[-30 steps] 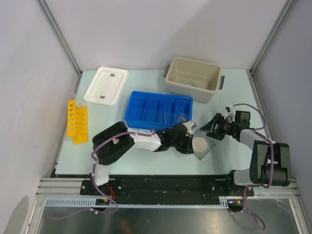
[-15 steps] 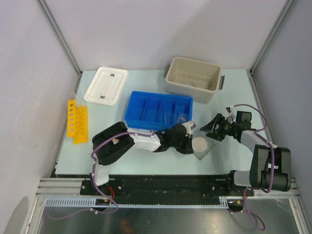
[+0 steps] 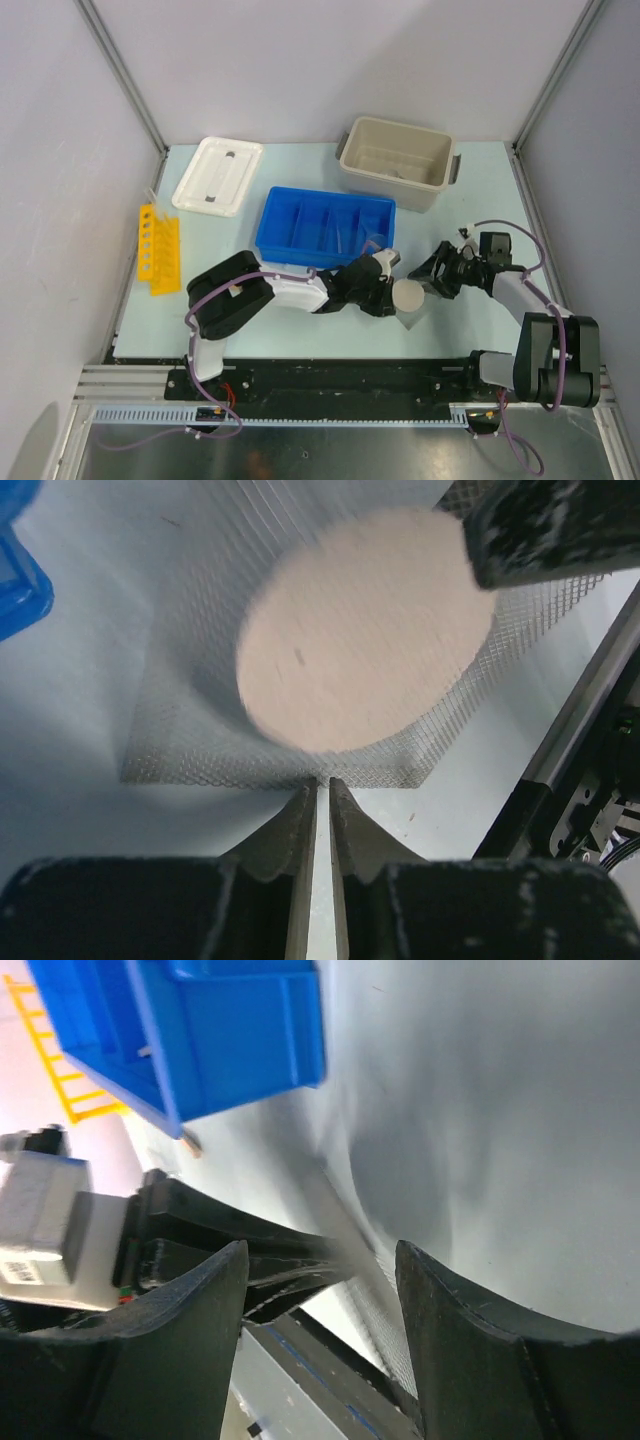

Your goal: Organize the chemistry lab equipment

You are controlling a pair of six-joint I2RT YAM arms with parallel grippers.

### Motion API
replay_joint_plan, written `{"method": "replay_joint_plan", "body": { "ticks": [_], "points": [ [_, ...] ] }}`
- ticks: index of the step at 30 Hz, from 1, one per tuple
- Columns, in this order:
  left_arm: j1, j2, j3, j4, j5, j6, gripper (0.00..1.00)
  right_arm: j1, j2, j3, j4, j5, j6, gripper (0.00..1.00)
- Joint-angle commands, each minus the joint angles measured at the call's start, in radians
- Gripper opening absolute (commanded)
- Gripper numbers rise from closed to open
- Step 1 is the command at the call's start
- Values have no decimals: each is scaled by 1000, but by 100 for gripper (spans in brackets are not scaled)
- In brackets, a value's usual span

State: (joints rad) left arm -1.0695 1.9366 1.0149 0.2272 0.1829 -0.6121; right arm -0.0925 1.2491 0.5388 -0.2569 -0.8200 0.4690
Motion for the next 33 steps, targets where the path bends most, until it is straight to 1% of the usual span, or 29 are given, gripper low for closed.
{"method": "replay_joint_plan", "body": {
  "ticks": [1, 3, 5, 8, 10, 15, 20, 22, 25, 29, 33],
  "points": [
    [-3, -32, -25, -36, -54, 18, 16, 26, -14, 19, -101, 170, -28, 65],
    [-3, -35, -24, -36, -53, 18, 16, 35, 1, 37, -115, 210, -42, 63],
    [-3, -36, -25, -36, -51, 20, 16, 38, 9, 45, -114, 212, -48, 57],
    [-3, -37, -28, -36, -52, 21, 16, 39, 3, 47, -102, 199, -51, 38],
    [-2, -37, -29, -36, -52, 21, 16, 37, -7, 47, -96, 184, -47, 29],
    [-3, -43, -31, -36, -56, 20, 16, 32, -43, 47, -89, 168, -32, 21],
    [-3, -50, -32, -37, -43, 18, 18, 30, -70, 47, -80, 146, -25, 4],
    [-3, -68, -35, -42, -23, 6, 21, 24, -85, 47, -70, 119, -15, 1],
    [-3, -118, -36, -48, 28, -20, 27, -2, -130, 47, -49, 82, 19, 0],
    [-3, -204, -27, -81, 91, -33, 39, -68, -211, 52, -60, 58, 55, 0],
    [-3, -304, -23, -136, 125, -25, 49, -122, -285, 70, -80, 43, 86, 0]
  ]
}}
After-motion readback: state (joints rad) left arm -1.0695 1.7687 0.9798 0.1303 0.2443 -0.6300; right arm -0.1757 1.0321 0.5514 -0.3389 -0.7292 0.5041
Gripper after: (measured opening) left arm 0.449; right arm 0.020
